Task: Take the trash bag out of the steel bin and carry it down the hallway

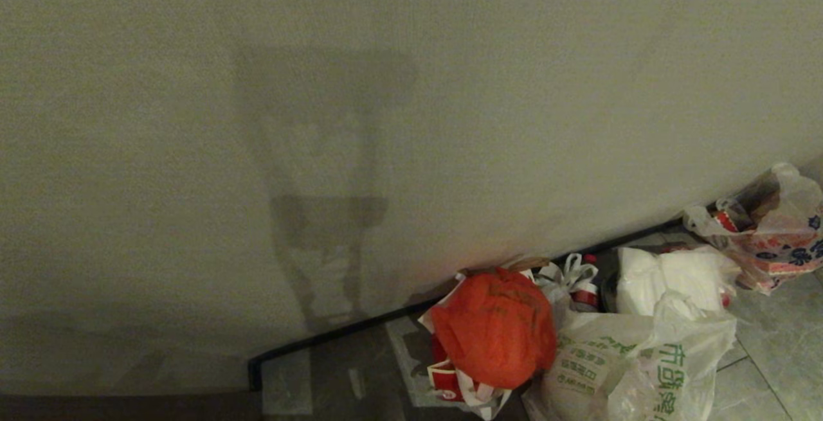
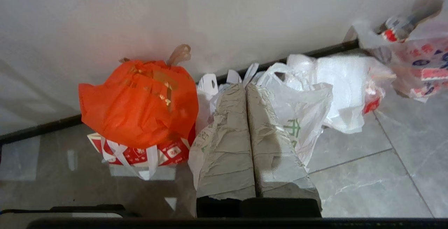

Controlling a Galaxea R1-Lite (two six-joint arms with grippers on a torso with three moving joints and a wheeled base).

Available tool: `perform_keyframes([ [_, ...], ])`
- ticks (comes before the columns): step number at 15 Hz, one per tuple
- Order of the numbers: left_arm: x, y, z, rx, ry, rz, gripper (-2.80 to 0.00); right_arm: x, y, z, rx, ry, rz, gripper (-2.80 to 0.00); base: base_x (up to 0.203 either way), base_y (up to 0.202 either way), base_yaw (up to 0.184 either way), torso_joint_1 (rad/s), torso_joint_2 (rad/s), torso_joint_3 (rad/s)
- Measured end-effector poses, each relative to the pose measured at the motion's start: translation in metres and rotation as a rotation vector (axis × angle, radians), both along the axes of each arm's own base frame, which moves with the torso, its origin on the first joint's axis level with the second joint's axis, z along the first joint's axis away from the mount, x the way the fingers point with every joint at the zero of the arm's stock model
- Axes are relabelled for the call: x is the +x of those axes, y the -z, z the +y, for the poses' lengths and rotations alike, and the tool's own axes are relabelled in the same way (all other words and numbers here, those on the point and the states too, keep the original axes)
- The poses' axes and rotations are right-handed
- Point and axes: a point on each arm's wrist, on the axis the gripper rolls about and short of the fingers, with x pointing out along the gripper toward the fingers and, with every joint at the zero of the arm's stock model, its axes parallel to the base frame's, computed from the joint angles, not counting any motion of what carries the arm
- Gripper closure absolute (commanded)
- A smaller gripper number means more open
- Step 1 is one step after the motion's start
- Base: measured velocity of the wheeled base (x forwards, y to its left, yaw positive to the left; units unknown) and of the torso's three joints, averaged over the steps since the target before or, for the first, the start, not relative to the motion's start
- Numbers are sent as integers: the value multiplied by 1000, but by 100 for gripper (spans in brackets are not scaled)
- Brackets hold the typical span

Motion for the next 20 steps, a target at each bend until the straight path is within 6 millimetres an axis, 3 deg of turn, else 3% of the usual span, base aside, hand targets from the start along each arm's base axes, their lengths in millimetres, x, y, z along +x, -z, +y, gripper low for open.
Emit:
perform_keyframes([
  [20, 0, 0, 0, 0, 0, 0, 0, 0, 0, 0, 1, 0, 0, 0, 0, 0, 0, 1, 1, 201],
])
